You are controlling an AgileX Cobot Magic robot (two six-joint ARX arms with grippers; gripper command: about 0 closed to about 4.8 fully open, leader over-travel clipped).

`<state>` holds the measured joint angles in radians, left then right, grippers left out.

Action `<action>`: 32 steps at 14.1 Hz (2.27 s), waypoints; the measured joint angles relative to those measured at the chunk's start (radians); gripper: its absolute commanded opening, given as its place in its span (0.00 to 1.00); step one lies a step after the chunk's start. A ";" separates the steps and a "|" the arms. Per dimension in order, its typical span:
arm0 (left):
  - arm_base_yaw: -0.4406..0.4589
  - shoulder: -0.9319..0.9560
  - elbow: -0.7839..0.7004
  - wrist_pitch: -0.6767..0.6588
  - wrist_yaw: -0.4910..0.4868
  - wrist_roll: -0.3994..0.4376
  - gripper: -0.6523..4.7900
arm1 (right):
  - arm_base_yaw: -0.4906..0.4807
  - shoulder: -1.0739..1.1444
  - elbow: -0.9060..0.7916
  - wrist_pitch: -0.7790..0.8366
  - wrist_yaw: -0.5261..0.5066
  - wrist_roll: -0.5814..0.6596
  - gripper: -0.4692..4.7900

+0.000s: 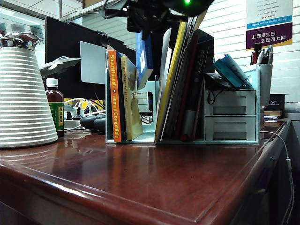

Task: Pick up the blue book and put it on the bookshelf.

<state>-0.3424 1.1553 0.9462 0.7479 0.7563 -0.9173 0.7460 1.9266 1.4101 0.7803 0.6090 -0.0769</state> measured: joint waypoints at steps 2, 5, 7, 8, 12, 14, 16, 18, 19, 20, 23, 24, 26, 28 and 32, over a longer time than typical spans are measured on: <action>0.000 0.000 0.000 0.000 -0.002 -0.009 0.45 | -0.030 0.061 0.071 -0.030 -0.006 0.035 0.08; 0.000 0.000 0.000 0.000 -0.012 -0.009 0.45 | -0.029 0.094 0.130 -0.077 -0.041 0.032 0.36; 0.000 0.000 0.000 0.000 -0.012 -0.009 0.45 | -0.029 0.094 0.131 -0.082 -0.051 0.035 0.72; 0.000 0.000 0.000 0.000 -0.012 -0.009 0.45 | -0.028 0.093 0.135 -0.058 -0.055 0.043 0.72; 0.000 0.000 0.000 0.000 -0.013 -0.012 0.45 | -0.029 0.089 0.136 -0.061 -0.063 0.043 0.72; 0.000 0.000 0.000 -0.002 -0.016 -0.012 0.45 | -0.029 0.072 0.135 -0.056 -0.073 0.026 0.63; 0.000 0.000 0.000 -0.025 -0.018 -0.012 0.45 | -0.028 0.016 0.134 -0.051 -0.083 -0.013 0.51; 0.000 0.001 0.000 -0.050 -0.019 -0.004 0.45 | -0.016 -0.075 0.136 -0.028 -0.090 -0.033 0.42; 0.000 0.001 0.000 -0.049 -0.019 0.000 0.45 | -0.013 -0.112 0.136 -0.029 -0.094 -0.034 0.33; 0.000 0.001 0.000 -0.050 -0.019 0.013 0.45 | -0.013 -0.166 0.136 -0.030 -0.125 -0.036 0.19; -0.001 -0.002 0.000 -0.130 -0.011 0.166 0.39 | -0.007 -0.320 0.136 -0.019 -0.188 -0.102 0.08; -0.003 -0.001 0.000 -0.217 -0.016 0.227 0.35 | -0.006 -0.381 0.136 -0.035 -0.214 -0.144 0.08; -0.102 0.004 0.000 -0.483 -0.177 0.496 0.37 | -0.008 -0.546 0.137 -0.272 -0.247 -0.161 0.08; -0.287 0.035 0.000 -0.577 -0.481 0.656 0.48 | -0.008 -0.623 0.137 -0.467 -0.375 -0.164 0.08; -0.419 0.153 0.001 -0.595 -0.964 0.776 0.99 | -0.003 -0.798 0.138 -0.940 -0.425 -0.132 0.08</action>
<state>-0.7612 1.3083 0.9470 0.1524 -0.2077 -0.1410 0.7425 1.1286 1.5482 -0.1593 0.1841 -0.2092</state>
